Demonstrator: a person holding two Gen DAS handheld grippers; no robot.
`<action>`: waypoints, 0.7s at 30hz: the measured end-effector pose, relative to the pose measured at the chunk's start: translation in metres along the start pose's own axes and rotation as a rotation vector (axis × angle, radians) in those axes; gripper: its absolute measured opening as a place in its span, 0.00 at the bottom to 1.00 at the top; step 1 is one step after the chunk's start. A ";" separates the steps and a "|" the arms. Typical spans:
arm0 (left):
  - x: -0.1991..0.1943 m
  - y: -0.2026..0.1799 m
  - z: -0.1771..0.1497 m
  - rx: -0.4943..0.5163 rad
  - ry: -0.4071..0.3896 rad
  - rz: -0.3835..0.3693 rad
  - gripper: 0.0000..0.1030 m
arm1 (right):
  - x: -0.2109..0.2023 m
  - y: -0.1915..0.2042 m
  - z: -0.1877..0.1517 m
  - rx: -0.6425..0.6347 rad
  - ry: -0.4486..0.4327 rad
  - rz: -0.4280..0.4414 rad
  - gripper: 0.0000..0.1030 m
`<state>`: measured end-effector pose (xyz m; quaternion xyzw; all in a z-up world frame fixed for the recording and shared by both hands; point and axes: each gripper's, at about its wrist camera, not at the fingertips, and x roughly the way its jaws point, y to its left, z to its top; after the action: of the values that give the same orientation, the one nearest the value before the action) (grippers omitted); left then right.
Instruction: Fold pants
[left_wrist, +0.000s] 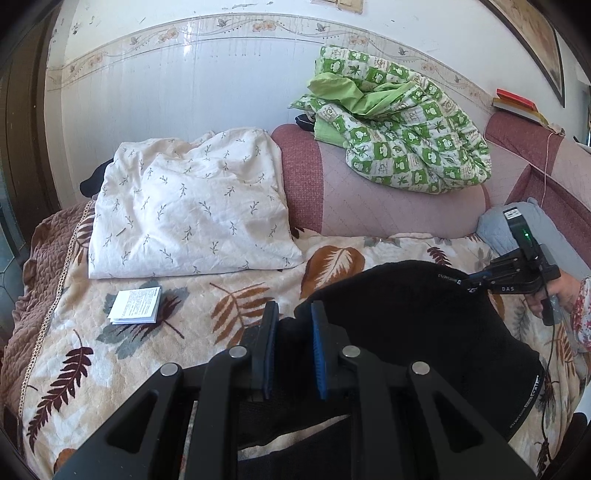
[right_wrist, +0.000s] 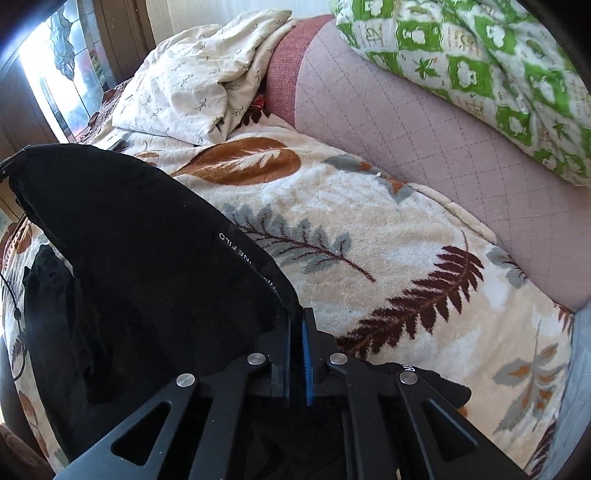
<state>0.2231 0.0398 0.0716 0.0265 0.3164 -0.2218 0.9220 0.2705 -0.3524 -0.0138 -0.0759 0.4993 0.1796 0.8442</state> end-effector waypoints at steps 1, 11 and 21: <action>-0.003 0.000 -0.004 -0.004 0.003 -0.001 0.16 | -0.008 0.005 -0.004 -0.001 -0.011 -0.009 0.05; -0.027 0.008 -0.058 -0.041 0.055 0.043 0.16 | -0.071 0.060 -0.070 0.036 -0.078 -0.053 0.05; -0.040 0.001 -0.110 0.042 0.103 0.142 0.26 | -0.083 0.115 -0.136 0.040 -0.031 -0.028 0.05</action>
<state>0.1325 0.0775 0.0072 0.0798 0.3560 -0.1607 0.9171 0.0796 -0.3066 -0.0023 -0.0635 0.4885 0.1588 0.8556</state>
